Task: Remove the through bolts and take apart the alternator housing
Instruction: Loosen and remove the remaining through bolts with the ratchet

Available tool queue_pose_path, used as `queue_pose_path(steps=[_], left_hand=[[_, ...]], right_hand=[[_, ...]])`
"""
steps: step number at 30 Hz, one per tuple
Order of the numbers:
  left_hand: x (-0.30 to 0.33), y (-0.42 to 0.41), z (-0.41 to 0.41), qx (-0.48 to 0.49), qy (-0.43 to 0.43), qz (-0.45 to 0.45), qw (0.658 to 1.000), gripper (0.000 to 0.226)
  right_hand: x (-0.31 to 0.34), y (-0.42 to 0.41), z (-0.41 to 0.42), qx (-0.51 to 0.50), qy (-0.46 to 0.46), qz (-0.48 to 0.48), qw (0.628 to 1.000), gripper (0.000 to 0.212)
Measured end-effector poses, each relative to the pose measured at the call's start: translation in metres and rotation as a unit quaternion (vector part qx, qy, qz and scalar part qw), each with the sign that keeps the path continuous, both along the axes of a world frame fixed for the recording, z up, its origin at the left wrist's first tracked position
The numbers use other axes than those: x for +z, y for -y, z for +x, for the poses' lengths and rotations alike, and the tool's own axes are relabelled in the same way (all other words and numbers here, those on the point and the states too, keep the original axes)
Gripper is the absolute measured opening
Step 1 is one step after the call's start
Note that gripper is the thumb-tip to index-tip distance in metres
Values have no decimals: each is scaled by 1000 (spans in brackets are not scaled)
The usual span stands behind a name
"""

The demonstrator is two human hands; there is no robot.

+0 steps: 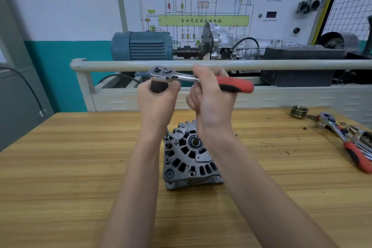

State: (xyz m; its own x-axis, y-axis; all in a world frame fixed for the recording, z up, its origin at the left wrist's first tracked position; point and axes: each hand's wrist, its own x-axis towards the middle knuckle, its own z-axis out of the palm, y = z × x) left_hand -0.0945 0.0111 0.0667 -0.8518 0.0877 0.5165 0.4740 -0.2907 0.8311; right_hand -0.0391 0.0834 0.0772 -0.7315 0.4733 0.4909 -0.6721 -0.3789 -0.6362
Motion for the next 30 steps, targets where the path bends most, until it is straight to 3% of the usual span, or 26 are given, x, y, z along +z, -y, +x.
queue_pose_path(steps=[2,4,8,11,14,16,19,22,24,27,30], left_hand=[[0,-3,4,6,-7,-4,1000,14],[-1,6,0,-55,-31,-42,997,20],[-4,28,-11,-229,-101,-83,965,28],[-7,31,-14,-282,-107,-116,946,24],[-6,31,-12,-324,-108,-169,925,26],[-4,30,-11,-291,-85,-141,943,28],[-2,19,-9,-158,-36,-60,985,32],[-2,10,-5,-94,-32,-63,993,28],[-3,17,-8,-153,-70,-89,982,28],[-5,33,-15,-296,-106,-117,942,26],[-6,34,-13,-319,-107,-163,928,26]], right_hand=[[-4,6,3,-21,-26,-19,999,39],[2,1,3,1,-3,-14,1000,40],[27,-22,-5,137,107,71,982,50],[37,-28,-11,216,148,126,957,59],[35,-26,-11,220,138,118,958,57],[25,-21,-8,165,98,73,979,53],[1,-3,1,43,14,15,999,45],[-6,5,5,-6,-26,-14,1000,41],[2,-4,3,30,8,3,1000,41],[23,-23,-4,166,97,89,977,48],[37,-31,-12,245,152,161,944,56]])
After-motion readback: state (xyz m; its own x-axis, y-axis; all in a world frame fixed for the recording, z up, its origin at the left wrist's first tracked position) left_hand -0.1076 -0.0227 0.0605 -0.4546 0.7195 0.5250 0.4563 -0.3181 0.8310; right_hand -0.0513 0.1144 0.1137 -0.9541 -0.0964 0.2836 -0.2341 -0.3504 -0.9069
